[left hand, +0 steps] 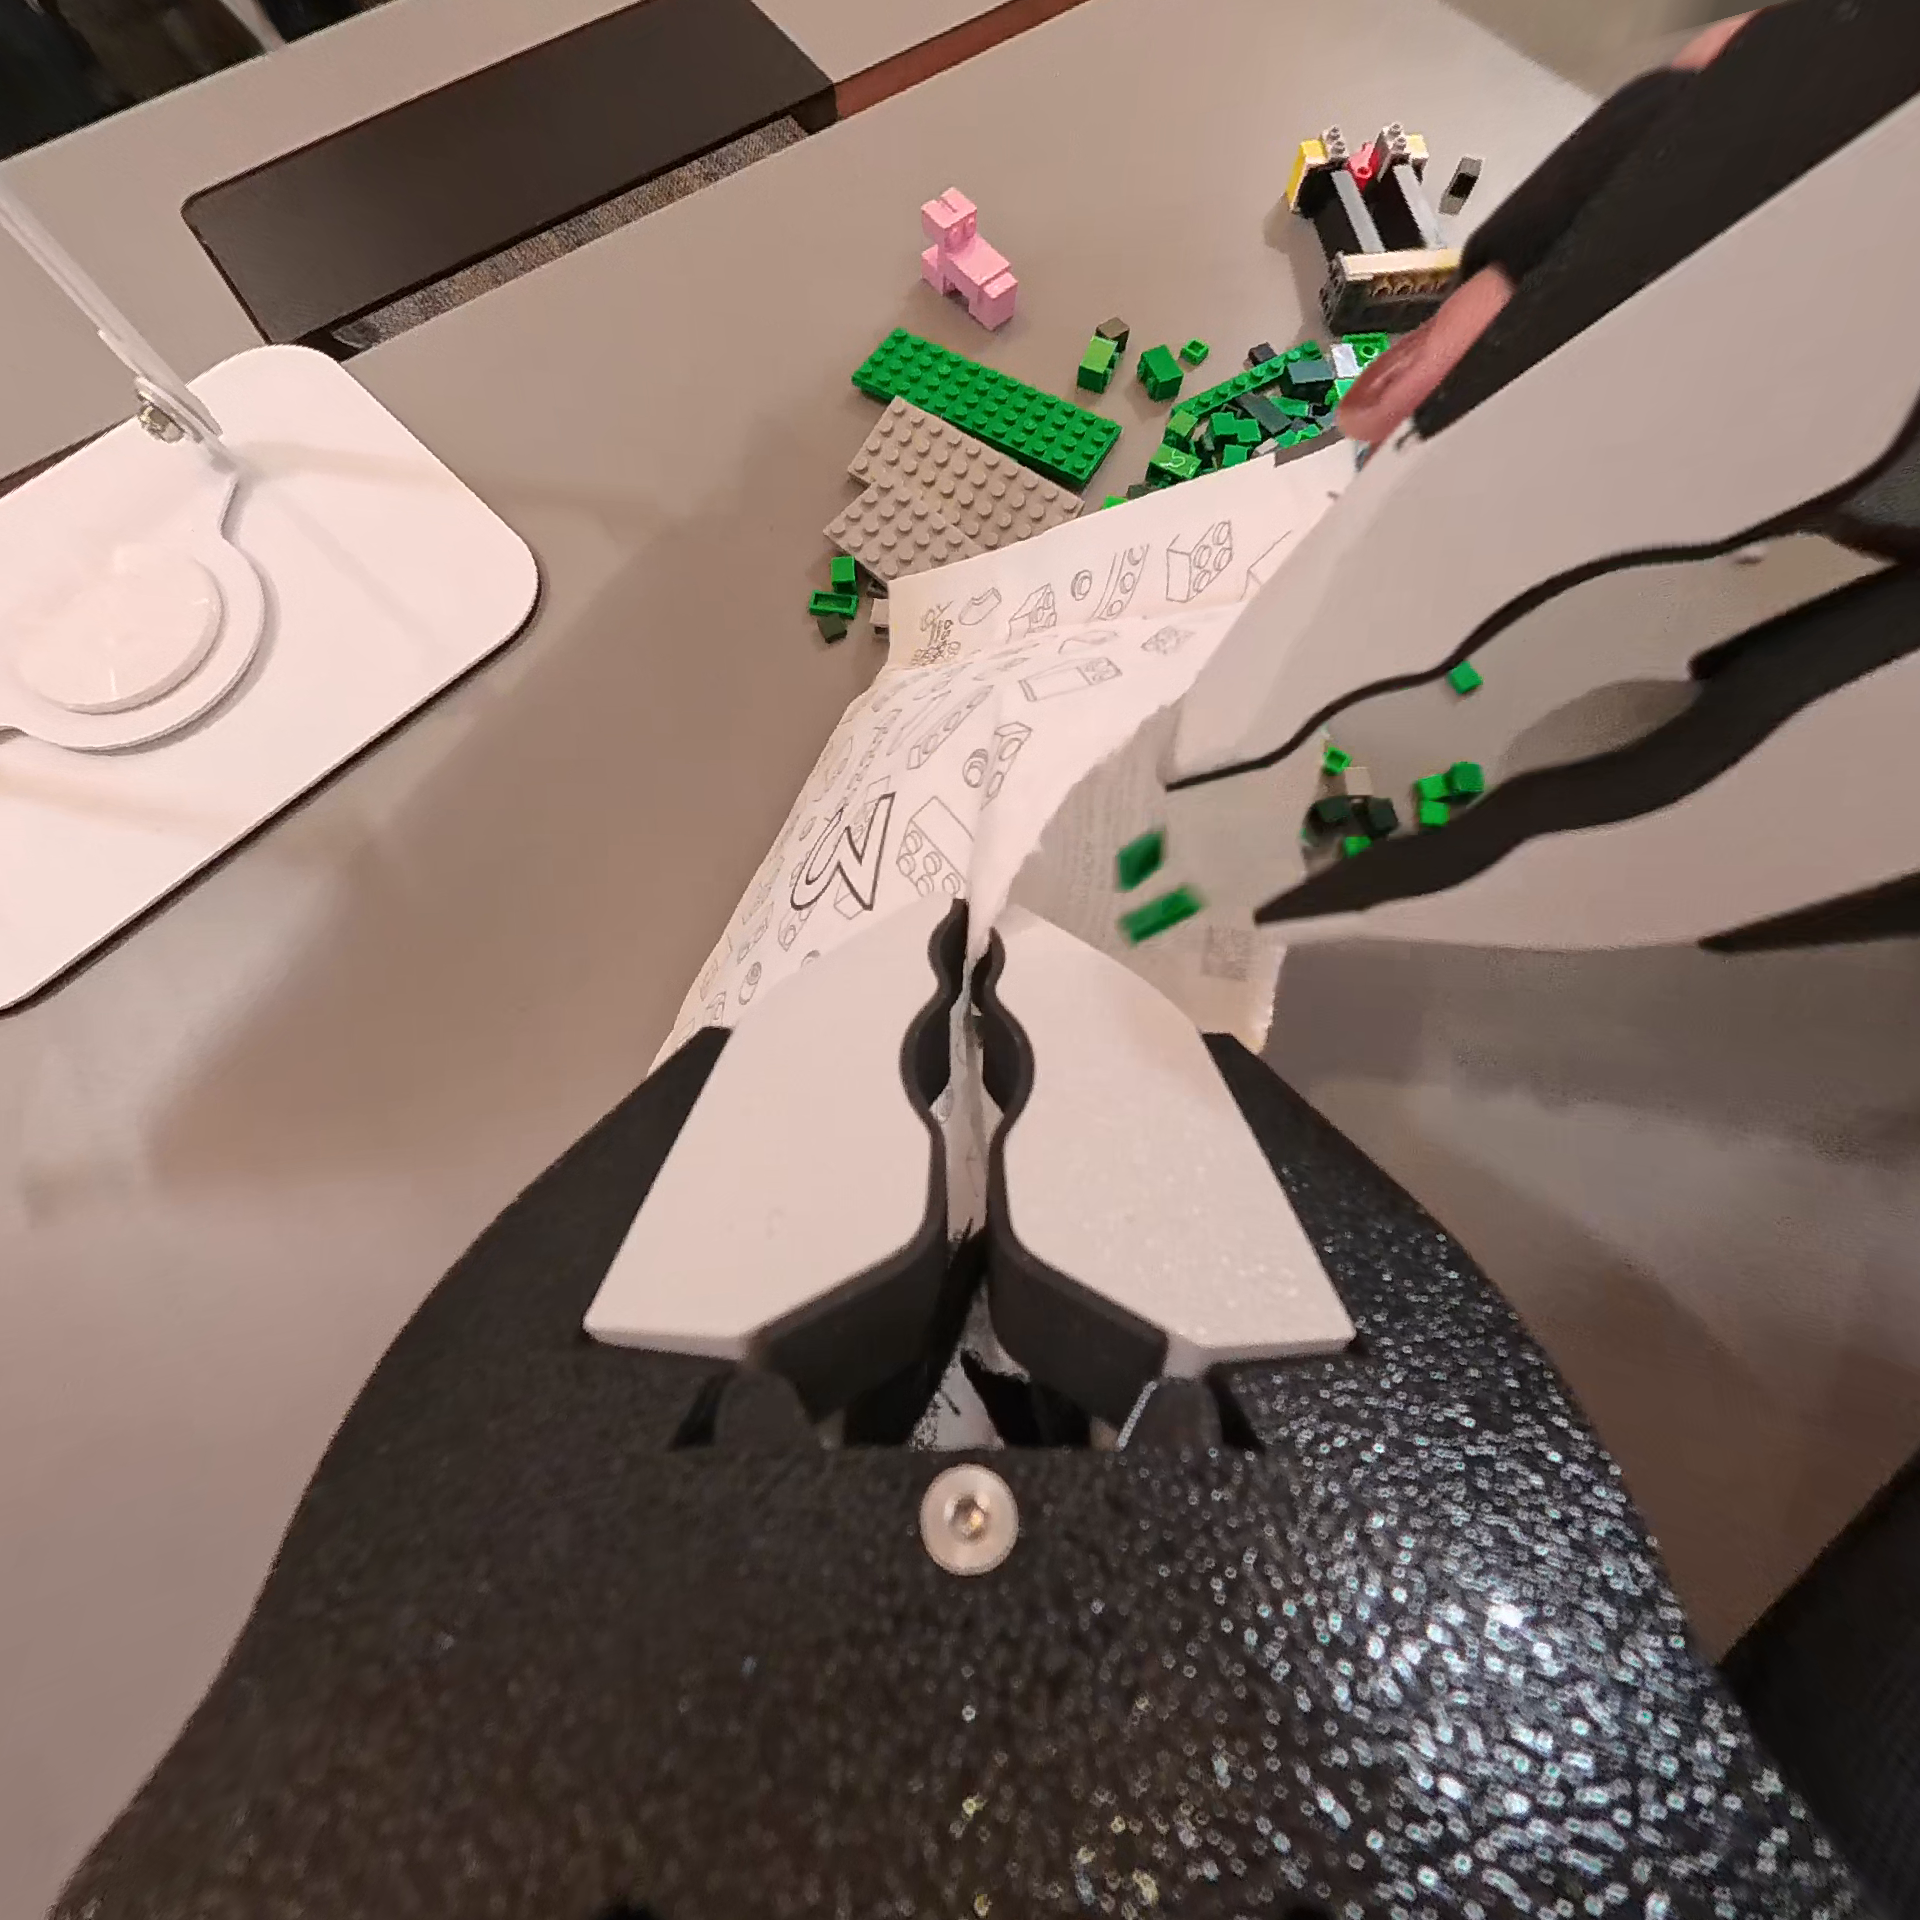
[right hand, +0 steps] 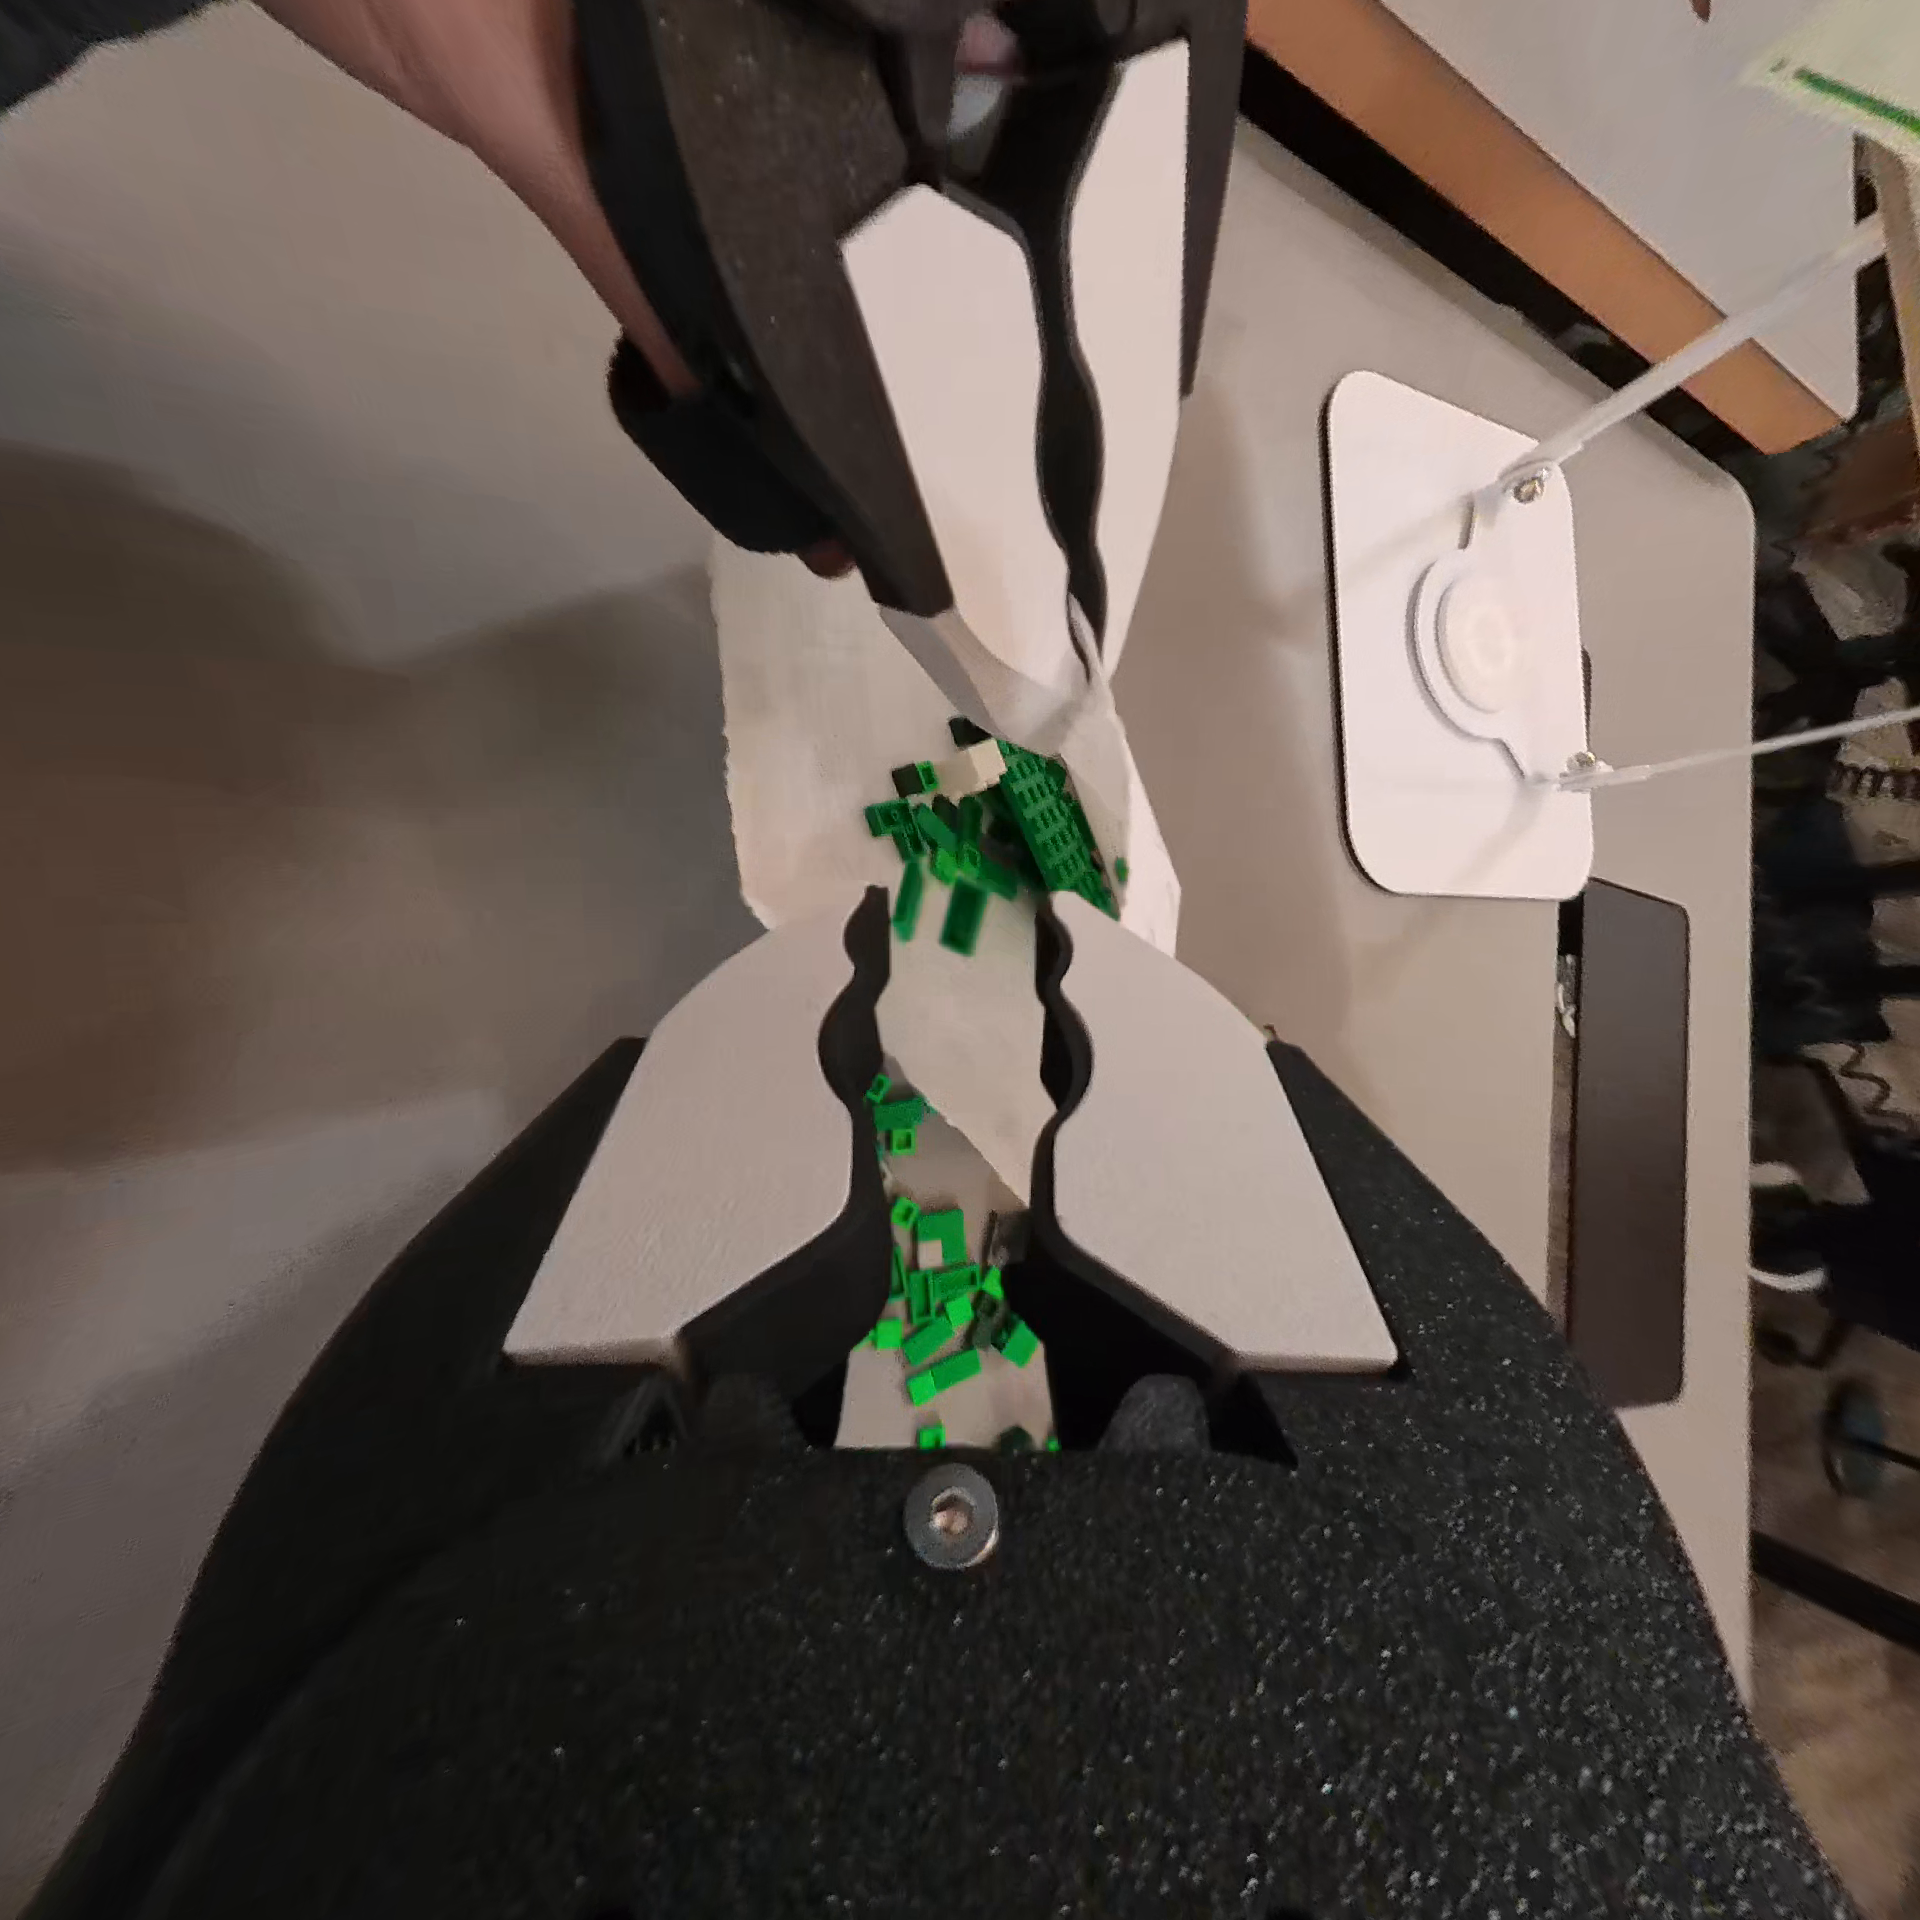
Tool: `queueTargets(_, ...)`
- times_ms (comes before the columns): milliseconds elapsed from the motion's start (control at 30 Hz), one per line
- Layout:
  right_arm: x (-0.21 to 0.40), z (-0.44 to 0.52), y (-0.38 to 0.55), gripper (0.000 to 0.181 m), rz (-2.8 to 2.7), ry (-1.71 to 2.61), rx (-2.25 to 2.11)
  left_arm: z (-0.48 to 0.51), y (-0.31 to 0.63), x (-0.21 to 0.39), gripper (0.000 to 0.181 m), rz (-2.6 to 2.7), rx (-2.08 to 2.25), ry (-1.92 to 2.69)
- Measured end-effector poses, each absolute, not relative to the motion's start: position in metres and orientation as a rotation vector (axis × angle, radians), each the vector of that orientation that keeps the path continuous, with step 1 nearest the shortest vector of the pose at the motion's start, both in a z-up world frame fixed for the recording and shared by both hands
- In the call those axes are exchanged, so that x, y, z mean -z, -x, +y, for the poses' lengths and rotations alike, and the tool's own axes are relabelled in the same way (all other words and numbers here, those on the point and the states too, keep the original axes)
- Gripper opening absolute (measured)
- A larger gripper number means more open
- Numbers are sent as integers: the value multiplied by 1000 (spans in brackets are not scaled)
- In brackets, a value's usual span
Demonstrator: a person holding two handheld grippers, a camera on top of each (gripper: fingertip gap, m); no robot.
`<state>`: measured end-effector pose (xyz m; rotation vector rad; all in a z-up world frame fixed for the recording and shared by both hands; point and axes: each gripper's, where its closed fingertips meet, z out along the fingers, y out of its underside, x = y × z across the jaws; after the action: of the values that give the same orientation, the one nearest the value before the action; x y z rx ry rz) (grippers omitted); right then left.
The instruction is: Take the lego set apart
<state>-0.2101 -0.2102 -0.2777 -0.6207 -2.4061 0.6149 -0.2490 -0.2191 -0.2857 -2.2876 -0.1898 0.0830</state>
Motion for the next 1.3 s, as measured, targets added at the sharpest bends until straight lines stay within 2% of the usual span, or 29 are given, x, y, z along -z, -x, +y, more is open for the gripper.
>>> queueTargets(33,277,-214,210,28,-2399,613,-645,-219,249,285,0,-190,-83,2288)
queueTargets(300,262,-189,178,24,-2217,704,-871,-220,251,285,0,-201,-66,2277)
queueTargets(533,300,-95,150,21,-1955,1068,-953,-225,258,283,0,-235,-77,2264)
queueTargets(667,320,-67,134,21,-1981,1202,-928,-227,263,285,0,-244,-94,2267)
queueTargets(1300,370,-82,107,18,-2272,1266,-996,-232,275,295,0,-299,-96,2286)
